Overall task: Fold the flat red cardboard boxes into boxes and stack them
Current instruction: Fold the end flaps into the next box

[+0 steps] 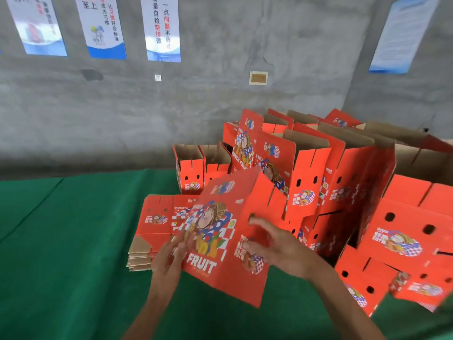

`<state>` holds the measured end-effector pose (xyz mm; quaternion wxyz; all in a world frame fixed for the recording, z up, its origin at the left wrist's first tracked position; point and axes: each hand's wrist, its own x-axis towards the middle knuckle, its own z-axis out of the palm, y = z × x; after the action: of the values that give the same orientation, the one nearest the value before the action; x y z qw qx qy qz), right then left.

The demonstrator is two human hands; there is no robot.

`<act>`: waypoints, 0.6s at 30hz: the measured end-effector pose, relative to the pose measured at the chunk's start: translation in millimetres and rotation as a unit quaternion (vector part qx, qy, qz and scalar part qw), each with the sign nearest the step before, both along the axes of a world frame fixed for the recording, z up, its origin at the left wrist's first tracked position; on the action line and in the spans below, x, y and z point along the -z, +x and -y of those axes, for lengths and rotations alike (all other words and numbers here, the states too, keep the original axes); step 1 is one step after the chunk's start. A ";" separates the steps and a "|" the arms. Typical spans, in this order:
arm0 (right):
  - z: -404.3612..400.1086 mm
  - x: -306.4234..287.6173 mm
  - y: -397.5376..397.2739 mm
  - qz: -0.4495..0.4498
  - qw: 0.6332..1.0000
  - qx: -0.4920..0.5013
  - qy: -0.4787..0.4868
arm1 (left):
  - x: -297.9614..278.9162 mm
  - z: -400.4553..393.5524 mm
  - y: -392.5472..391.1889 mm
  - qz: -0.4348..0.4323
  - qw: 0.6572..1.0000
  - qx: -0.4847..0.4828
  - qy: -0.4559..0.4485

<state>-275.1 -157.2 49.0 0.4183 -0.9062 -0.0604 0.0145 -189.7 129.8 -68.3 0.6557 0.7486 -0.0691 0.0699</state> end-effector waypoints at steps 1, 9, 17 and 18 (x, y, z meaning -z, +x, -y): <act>-3.6 -7.0 -0.7 0.052 0.997 0.003 -0.061 | -8.1 12.5 0.3 0.020 0.999 0.032 0.004; -11.2 -94.3 19.2 0.303 0.892 0.140 -0.303 | -147.2 127.3 37.6 0.147 0.985 0.085 -0.013; 71.1 -232.4 65.2 0.384 0.818 0.222 -0.366 | -305.8 233.2 103.7 0.235 0.960 0.141 -0.060; 83.5 -242.2 71.7 0.375 0.819 0.224 -0.373 | -315.6 246.2 110.7 0.233 0.959 0.150 -0.060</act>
<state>-203.4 -240.7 291.2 -0.0145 -0.9167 0.0017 -0.3993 -79.0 -116.4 247.3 0.6685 0.6516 -0.3271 0.1468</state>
